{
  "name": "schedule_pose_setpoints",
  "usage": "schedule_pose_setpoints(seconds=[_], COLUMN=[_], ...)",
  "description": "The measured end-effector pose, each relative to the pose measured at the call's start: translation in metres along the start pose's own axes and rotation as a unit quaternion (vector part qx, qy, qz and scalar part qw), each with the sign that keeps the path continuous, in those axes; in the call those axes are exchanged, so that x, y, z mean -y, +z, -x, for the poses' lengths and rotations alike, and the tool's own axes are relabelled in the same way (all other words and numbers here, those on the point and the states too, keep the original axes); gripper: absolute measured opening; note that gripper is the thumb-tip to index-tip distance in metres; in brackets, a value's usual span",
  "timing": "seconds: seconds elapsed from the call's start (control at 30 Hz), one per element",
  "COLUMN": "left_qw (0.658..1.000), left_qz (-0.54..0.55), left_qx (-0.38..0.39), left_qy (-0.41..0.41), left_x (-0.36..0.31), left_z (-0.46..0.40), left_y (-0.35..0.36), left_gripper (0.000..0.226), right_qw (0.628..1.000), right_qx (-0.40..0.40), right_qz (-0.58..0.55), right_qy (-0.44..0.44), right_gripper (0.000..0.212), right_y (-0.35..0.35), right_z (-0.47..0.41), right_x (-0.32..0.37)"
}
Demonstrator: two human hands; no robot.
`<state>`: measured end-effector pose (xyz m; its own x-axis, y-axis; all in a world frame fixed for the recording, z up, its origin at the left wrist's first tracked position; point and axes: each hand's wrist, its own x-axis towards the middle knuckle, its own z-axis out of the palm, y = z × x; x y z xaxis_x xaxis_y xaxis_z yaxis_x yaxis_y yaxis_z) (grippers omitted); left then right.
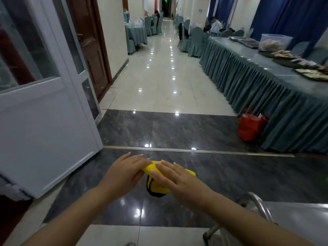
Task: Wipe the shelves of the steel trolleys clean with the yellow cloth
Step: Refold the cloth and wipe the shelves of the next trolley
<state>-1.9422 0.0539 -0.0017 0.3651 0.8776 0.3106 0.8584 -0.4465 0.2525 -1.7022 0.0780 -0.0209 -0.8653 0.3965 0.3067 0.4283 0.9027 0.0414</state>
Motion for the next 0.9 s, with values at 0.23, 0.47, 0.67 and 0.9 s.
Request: schedule_pose_setpoints(seconds=[0.23,0.47,0.67,0.9], left_qw=[0.989,0.954,0.931,0.893], left_qz=[0.066,0.202,0.235,0.306], left_qx=[0.108,0.185,0.222,0.293], left_qy=[0.073,0.121,0.17,0.149], left_x=[0.084,0.083,0.062,0.03], left_z=[-0.181,-0.348,-0.479,-0.614], left_y=[0.034,0.093,0.166,0.224], left_gripper=[0.018,0.014,0.008,0.014], right_qw=[0.956,0.844,0.773,0.698], right_qx=[0.066,0.036,-0.001,-0.107], right_qz=[-0.071,-0.204,-0.21,-0.175], right_qy=[0.278,0.495,0.599,0.686], right_gripper=[0.094,0.119,0.075,0.032], right_y=[0.039,0.031,0.029,0.009], right_z=[-0.057,-0.051,-0.009,0.029], right_x=[-0.109,-0.205,-0.325,-0.447])
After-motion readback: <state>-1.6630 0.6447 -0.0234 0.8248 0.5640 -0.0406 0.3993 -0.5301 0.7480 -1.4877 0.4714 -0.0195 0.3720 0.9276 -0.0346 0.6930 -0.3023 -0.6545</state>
